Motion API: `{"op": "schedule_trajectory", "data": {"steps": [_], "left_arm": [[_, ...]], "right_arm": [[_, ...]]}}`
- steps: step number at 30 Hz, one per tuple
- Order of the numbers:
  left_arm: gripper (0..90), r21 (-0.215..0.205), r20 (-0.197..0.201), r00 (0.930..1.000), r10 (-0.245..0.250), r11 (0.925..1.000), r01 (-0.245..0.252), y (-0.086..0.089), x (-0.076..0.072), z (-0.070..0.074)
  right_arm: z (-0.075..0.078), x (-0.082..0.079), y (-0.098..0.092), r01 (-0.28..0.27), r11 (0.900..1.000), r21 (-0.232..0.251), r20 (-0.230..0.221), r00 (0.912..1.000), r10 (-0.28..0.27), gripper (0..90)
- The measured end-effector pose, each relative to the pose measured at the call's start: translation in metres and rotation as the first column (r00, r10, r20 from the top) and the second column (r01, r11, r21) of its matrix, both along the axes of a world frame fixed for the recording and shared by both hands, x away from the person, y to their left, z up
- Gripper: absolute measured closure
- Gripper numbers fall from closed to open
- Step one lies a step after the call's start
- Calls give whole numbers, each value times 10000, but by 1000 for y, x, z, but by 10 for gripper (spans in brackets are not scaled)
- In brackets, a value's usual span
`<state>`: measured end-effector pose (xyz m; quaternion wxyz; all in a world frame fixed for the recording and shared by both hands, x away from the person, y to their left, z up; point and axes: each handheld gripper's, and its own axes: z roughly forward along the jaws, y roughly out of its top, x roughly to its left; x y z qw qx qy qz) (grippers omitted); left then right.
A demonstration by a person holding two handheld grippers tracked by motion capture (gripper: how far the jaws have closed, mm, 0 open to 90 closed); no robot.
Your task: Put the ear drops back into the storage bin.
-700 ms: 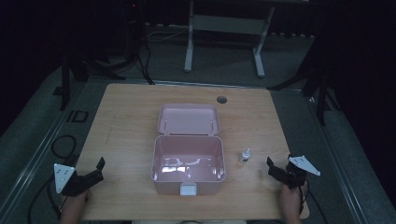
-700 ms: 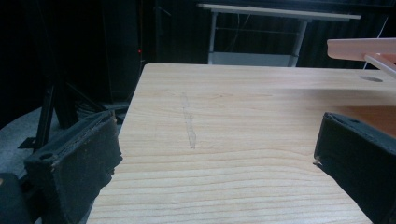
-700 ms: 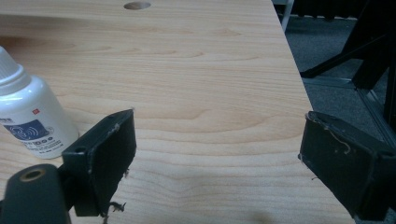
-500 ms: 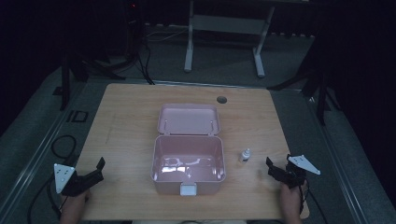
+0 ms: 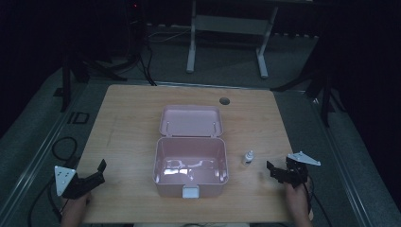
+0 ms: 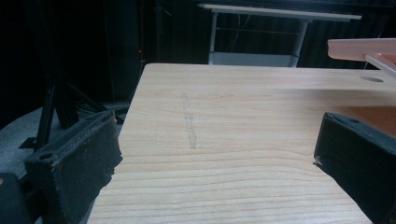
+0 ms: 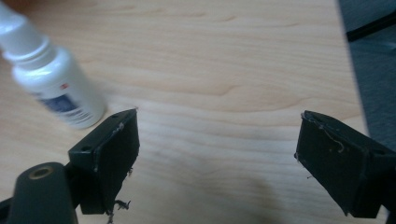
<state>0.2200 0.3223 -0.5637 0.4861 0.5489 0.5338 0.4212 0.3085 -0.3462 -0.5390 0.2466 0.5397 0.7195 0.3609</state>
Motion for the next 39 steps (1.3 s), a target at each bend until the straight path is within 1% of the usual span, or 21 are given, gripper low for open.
{"op": "schedule_trajectory", "data": {"steps": [5,8,11,13,14,15,16,18,19,21,23,29,30,31,32,33,34,36,37,38,39], "left_arm": [[5,-32,-2,10000,-31,10000,31,0,0,0],[5,-37,-5,10000,-47,10000,47,0,0,0],[5,-64,-13,10000,-54,10000,54,1,0,0],[5,-62,-8,10000,-49,10000,49,0,0,0],[5,-62,-8,10000,-49,10000,49,0,0,0],[5,-52,0,10000,-44,10000,44,0,0,0],[5,-49,-3,10000,-43,10000,43,0,0,0],[5,-49,-10,10000,-42,10000,42,0,0,0],[5,-52,-12,10000,-41,10000,41,0,0,0],[5,-57,-16,10000,-41,10000,41,0,0,0],[5,-54,-15,10000,-43,10000,43,0,0,0],[5,-57,-7,10000,-36,10000,36,0,0,0],[5,-58,-8,10000,-34,10000,34,0,0,0],[5,-61,-8,10000,-36,10000,36,0,0,0],[5,-61,-8,10000,-36,10000,36,0,0,0],[5,-65,-8,10000,-36,10000,36,1,0,0],[5,-65,-13,10000,-41,10000,41,1,0,0],[5,-92,-13,10000,-38,10000,38,1,0,0],[5,-92,-13,10000,-38,10000,38,1,0,0],[5,-90,-13,10000,-35,10000,35,1,0,0],[5,-69,-23,10000,-40,10000,40,1,0,0]], "right_arm": [[7,4,1,-766,9966,-305,-872,9935,737,114],[12,5,0,-1096,9931,-428,-1104,9884,1043,113],[18,8,-3,-1929,9798,-526,-1694,9687,1816,110],[18,9,-2,-2233,9730,-589,-2066,9563,2070,110],[18,9,-2,-2233,9730,-589,-2066,9563,2070,110],[18,9,-2,-2396,9681,-734,-2263,9494,2179,110],[16,10,1,-2840,9553,-827,-2767,9274,2517,110],[15,9,3,-3141,9434,-1068,-3074,9127,2691,110],[13,10,4,-3469,9310,-1136,-3369,8950,2924,110],[12,9,8,-3872,9129,-1294,-3728,8721,3170,109],[12,8,10,-4113,8992,-1489,-3974,8576,3265,110],[15,9,15,-4767,8578,-1920,-4913,8034,3365,110],[16,9,15,-4815,8535,-1990,-5062,7963,3312,110],[17,10,14,-4872,8514,-1944,-5287,7831,3274,110],[17,10,14,-4872,8514,-1944,-5287,7831,3274,110],[18,10,14,-4909,8494,-1935,-5408,7758,3252,110],[22,12,14,-5040,8423,-1909,-5784,7511,3183,110],[24,13,14,-5175,8310,-2040,-6100,7311,3055,110],[24,13,14,-5175,8310,-2040,-6100,7311,3055,110],[26,13,15,-5245,8257,-2075,-6382,7123,2920,110],[27,14,15,-5470,8102,-2105,-6685,6853,2890,111]]}}
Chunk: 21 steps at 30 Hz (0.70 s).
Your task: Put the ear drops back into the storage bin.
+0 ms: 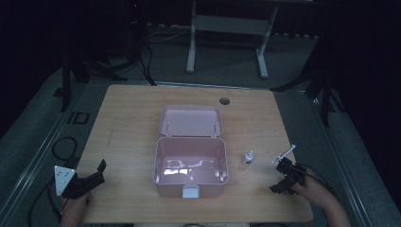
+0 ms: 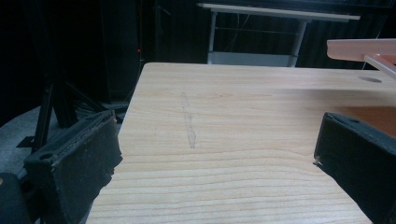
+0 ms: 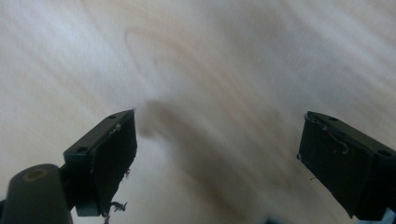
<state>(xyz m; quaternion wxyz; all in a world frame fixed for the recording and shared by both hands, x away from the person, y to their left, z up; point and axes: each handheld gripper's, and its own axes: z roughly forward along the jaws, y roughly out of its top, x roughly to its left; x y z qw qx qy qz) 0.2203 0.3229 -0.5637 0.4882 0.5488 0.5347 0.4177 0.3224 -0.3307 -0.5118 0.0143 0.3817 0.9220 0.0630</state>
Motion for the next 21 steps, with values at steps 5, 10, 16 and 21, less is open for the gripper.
{"op": "schedule_trajectory", "data": {"steps": [5,10,16,21], "left_arm": [[5,-17,15,10000,9,10000,-9,0,0,0],[5,-31,-7,10000,3,10000,-3,0,0,0],[4,-49,-15,10000,13,10000,-13,0,0,0],[5,-69,-16,10000,0,10000,-1,0,0,0]], "right_arm": [[2,0,4,-372,9952,-903,-1095,9936,272,114],[4,-1,7,-619,9907,-1213,-1467,9882,437,130],[4,5,11,-727,9853,-1544,-1655,9851,468,124],[6,3,22,-1736,9713,-1628,-1518,9771,1492,115]]}}
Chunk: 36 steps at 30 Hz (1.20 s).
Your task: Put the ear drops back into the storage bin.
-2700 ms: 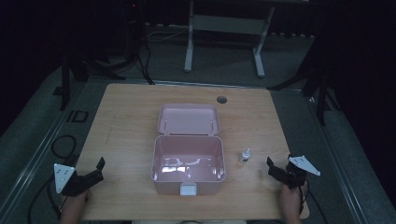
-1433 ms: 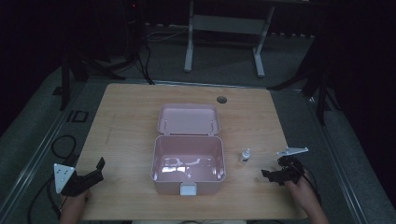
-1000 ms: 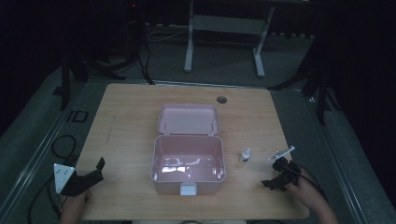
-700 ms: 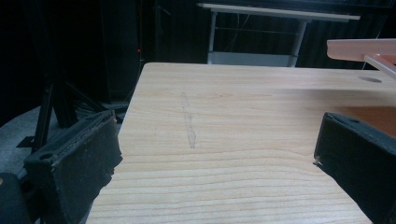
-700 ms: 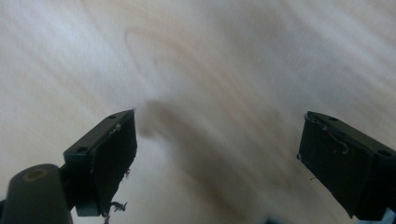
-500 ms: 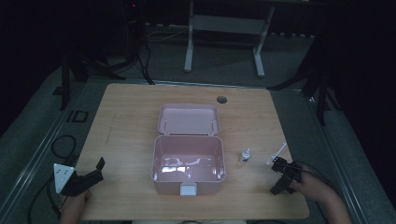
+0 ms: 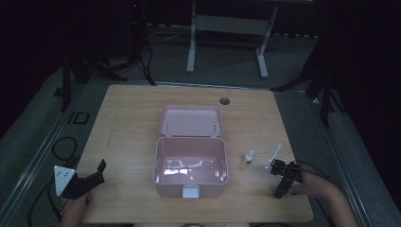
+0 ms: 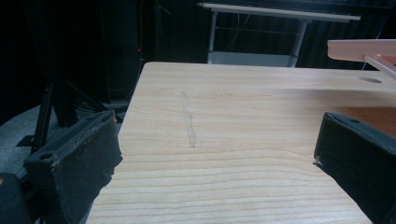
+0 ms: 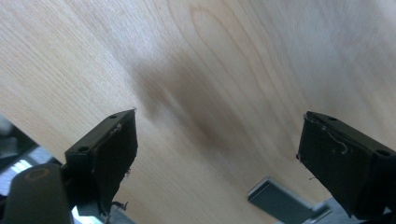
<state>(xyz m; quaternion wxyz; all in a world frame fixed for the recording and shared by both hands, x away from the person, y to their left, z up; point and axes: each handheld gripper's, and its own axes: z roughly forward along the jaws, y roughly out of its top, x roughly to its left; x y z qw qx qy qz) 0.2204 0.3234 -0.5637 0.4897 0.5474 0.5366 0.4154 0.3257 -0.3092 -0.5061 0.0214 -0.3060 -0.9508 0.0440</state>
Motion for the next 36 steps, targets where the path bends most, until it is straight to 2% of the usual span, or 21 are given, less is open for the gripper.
{"op": "schedule_trajectory", "data": {"steps": [5,13,18,22,36], "left_arm": [[5,10,-1,10000,-1,10000,1,0,0,0],[5,11,-10,10000,-6,10000,6,0,0,0],[5,-1,-7,10000,-18,10000,18,0,0,0],[5,-12,-11,10000,-20,10000,20,0,0,0],[5,-42,-13,10000,-54,10000,54,1,0,0]], "right_arm": [[5,6,7,-211,9997,120,99,9997,210,115],[18,24,19,224,9990,386,231,9995,-233,132],[22,35,28,221,9987,455,284,9993,-234,148],[24,42,36,-5,9995,304,315,9995,-4,176],[24,63,63,-70,9977,679,167,9998,59,203]]}}
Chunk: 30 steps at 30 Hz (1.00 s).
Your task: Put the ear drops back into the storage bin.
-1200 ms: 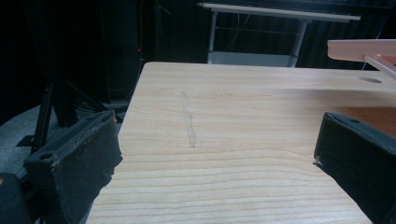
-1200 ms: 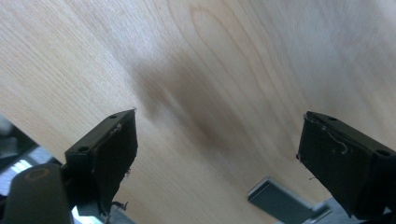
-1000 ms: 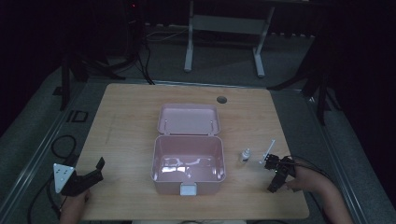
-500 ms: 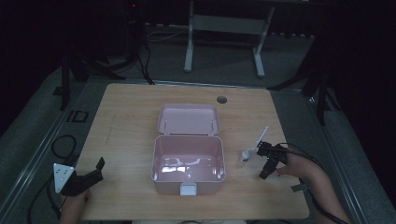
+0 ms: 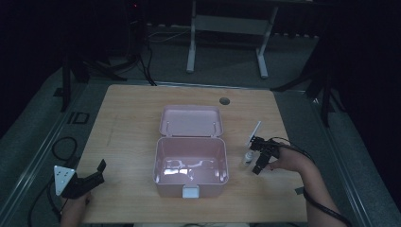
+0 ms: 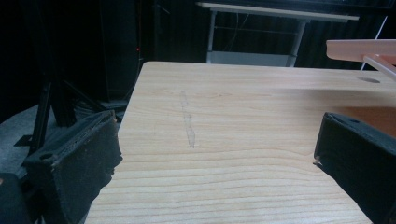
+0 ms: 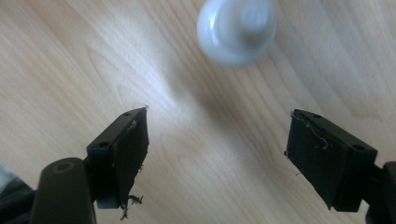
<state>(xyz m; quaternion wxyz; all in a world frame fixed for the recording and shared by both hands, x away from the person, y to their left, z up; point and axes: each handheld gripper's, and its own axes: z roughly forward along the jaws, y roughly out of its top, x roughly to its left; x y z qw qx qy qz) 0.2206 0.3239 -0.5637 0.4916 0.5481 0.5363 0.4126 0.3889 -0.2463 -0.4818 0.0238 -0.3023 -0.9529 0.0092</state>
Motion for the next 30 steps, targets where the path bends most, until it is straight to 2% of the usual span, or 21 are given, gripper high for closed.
{"op": "schedule_trajectory", "data": {"steps": [8,16,20,30], "left_arm": [[5,22,12,10000,-28,10000,28,0,0,0],[5,22,15,10000,-37,10000,37,0,0,0],[5,14,11,10000,-40,10000,40,0,0,0],[5,16,19,10000,-48,10000,48,0,0,0]], "right_arm": [[0,13,13,123,9999,-4,183,9998,-123,218],[-5,23,25,95,10000,20,74,9999,-95,242],[-12,27,29,5,9998,-182,-38,10000,-5,253],[-19,34,31,63,9992,-406,-105,9999,-67,434]]}}
